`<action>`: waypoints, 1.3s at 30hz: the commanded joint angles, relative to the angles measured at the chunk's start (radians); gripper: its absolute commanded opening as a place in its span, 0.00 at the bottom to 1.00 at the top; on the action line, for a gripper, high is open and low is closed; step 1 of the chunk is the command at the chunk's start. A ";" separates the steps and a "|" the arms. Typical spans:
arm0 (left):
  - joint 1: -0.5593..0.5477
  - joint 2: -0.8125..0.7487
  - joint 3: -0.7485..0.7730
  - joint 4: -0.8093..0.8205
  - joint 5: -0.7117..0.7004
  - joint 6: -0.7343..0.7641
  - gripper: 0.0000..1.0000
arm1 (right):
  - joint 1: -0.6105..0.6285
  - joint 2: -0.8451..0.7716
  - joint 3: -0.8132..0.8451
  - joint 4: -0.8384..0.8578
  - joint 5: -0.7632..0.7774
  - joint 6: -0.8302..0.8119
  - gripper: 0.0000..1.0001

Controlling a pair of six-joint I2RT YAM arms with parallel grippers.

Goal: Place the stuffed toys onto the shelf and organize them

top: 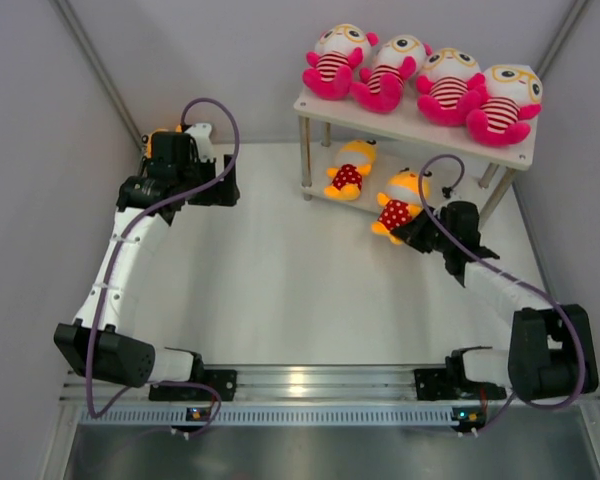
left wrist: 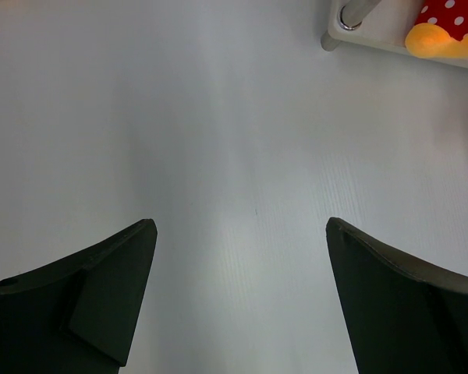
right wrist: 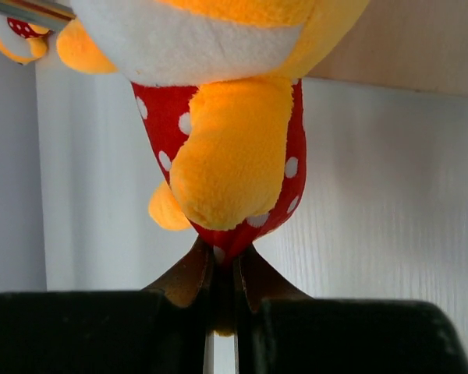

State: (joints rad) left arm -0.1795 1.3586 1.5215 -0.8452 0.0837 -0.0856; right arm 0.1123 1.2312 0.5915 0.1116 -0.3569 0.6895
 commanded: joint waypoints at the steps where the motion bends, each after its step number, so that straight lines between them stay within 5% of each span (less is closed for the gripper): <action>1: 0.009 -0.023 0.025 0.041 -0.013 0.014 0.95 | -0.011 0.074 0.105 0.074 -0.010 -0.027 0.00; 9: 0.011 -0.021 0.025 0.041 -0.018 0.018 0.95 | -0.023 0.208 0.208 0.123 0.006 0.018 0.00; 20: 0.011 -0.018 0.022 0.041 -0.009 0.020 0.95 | -0.036 0.355 0.323 0.143 0.025 0.053 0.21; 24: 0.012 -0.023 0.020 0.041 -0.007 0.023 0.95 | -0.036 0.378 0.346 0.109 0.055 0.051 0.40; 25: 0.012 -0.019 0.020 0.041 -0.006 0.026 0.95 | -0.037 0.370 0.343 0.099 0.070 0.051 0.51; 33: 0.014 -0.010 0.023 0.040 0.018 0.024 0.95 | -0.033 0.217 0.246 0.062 0.194 0.039 0.79; 36: 0.014 -0.012 0.023 0.041 0.011 0.035 0.95 | -0.025 0.139 0.226 0.024 0.236 0.004 0.98; 39: 0.014 -0.009 0.022 0.043 0.005 0.047 0.95 | -0.011 0.070 0.212 -0.026 0.259 -0.027 0.99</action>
State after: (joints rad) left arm -0.1719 1.3586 1.5215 -0.8452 0.0887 -0.0635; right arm 0.0948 1.3964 0.8028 0.0750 -0.1532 0.7212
